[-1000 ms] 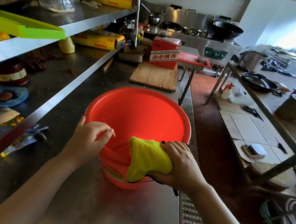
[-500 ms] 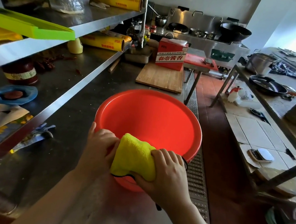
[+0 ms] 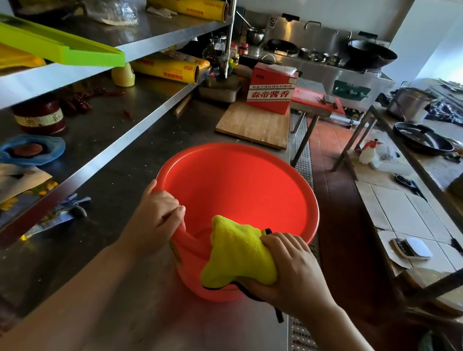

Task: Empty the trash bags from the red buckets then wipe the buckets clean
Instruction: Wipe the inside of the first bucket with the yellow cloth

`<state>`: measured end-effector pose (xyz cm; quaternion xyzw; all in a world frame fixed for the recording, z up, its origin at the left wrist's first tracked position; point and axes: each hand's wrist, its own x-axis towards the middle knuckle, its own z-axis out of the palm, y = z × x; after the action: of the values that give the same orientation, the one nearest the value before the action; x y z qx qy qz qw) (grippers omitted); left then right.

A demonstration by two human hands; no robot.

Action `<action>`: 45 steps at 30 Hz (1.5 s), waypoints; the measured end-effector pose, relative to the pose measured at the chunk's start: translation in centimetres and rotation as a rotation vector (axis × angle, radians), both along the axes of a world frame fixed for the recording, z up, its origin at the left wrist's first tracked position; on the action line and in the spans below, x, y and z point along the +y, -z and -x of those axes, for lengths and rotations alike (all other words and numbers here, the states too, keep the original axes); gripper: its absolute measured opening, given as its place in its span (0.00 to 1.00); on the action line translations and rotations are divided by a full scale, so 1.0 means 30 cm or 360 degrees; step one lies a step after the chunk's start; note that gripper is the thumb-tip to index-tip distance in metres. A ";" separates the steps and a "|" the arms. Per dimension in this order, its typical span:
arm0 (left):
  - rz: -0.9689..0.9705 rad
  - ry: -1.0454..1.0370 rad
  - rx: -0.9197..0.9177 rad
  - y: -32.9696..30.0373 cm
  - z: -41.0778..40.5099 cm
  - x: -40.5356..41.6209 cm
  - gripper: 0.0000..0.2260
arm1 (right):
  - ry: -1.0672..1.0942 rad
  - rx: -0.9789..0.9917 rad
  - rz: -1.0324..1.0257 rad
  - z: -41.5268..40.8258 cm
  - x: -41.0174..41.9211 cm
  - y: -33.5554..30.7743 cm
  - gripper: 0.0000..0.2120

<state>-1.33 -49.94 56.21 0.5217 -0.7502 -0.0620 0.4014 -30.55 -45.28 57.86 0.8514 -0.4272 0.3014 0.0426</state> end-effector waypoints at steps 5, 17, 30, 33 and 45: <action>-0.0055 0.0121 0.0054 -0.010 -0.047 -0.054 0.18 | -0.0092 0.0033 -0.0014 0.020 -0.023 -0.007 0.33; -0.0317 0.0280 0.0097 -0.042 -0.137 -0.154 0.20 | -0.0185 -0.0072 -0.0300 0.156 -0.056 -0.036 0.31; -0.0131 0.0080 -0.0242 -0.052 -0.141 -0.136 0.23 | -0.0051 -0.0052 -0.0280 0.118 -0.046 -0.038 0.28; -0.0107 0.0037 -0.0128 -0.052 -0.095 -0.066 0.22 | -0.0004 -0.0052 -0.0255 0.092 -0.027 -0.029 0.29; -0.0087 0.0085 -0.0023 0.008 0.096 0.084 0.18 | 0.0338 -0.0183 -0.0057 -0.163 0.086 0.003 0.22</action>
<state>-4.20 -47.44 55.98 0.5128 -0.7647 -0.0894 0.3797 -25.66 -42.68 57.76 0.7833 -0.5219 0.3360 0.0344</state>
